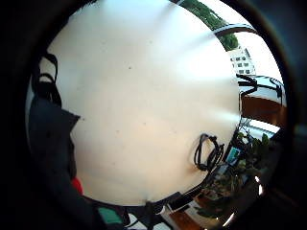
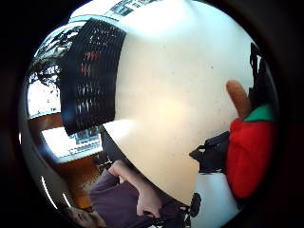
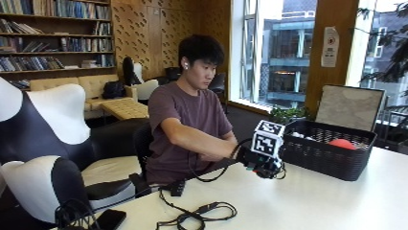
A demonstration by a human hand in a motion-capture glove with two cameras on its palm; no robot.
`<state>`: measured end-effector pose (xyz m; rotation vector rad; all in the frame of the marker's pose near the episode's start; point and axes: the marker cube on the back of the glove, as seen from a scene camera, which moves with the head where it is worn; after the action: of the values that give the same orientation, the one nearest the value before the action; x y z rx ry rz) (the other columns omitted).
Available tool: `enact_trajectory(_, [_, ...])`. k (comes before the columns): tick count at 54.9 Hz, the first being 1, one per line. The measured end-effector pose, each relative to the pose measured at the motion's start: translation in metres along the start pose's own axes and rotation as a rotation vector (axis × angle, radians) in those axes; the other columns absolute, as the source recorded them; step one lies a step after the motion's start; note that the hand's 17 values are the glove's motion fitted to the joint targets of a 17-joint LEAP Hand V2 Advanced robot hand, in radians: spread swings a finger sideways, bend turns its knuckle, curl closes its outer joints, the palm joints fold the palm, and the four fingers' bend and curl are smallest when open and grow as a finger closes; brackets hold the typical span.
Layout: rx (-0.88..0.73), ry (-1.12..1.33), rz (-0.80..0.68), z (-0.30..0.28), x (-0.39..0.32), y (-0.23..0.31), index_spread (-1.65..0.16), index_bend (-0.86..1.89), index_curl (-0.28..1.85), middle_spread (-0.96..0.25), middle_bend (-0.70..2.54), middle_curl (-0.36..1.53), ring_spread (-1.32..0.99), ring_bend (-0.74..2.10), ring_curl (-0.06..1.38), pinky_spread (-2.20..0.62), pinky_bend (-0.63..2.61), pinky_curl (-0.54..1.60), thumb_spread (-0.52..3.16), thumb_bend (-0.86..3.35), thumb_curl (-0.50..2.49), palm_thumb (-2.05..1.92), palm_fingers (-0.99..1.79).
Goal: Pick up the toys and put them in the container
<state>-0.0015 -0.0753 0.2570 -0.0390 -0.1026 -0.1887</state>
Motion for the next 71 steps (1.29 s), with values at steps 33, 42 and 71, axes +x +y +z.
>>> enact_trajectory(33, [0.273, 0.259, -0.157, -0.265, -0.229, -0.057, -0.33, 0.89, 0.67, -0.26, 1.15, 0.80, -0.46, 1.32, 0.84, -0.38, 1.23, 0.59, 0.57, 0.16, 1.00, 0.64, 0.89])
enact_trajectory(42, [0.234, 0.215, -0.327, -0.240, -0.327, -0.072, -0.34, 0.90, 0.76, -0.26, 1.17, 0.85, -0.45, 1.36, 0.85, -0.38, 1.27, 0.61, 0.52, 0.15, 1.06, 0.63, 0.84])
enact_trajectory(71, [0.004, 0.221, -0.317, -0.172, -0.355, -0.106, -0.22, 0.12, 0.63, -0.06, 0.25, 0.59, -0.19, 0.88, 0.65, -0.12, 1.36, 0.56, 1.02, -0.06, 0.84, 0.18, -0.48])
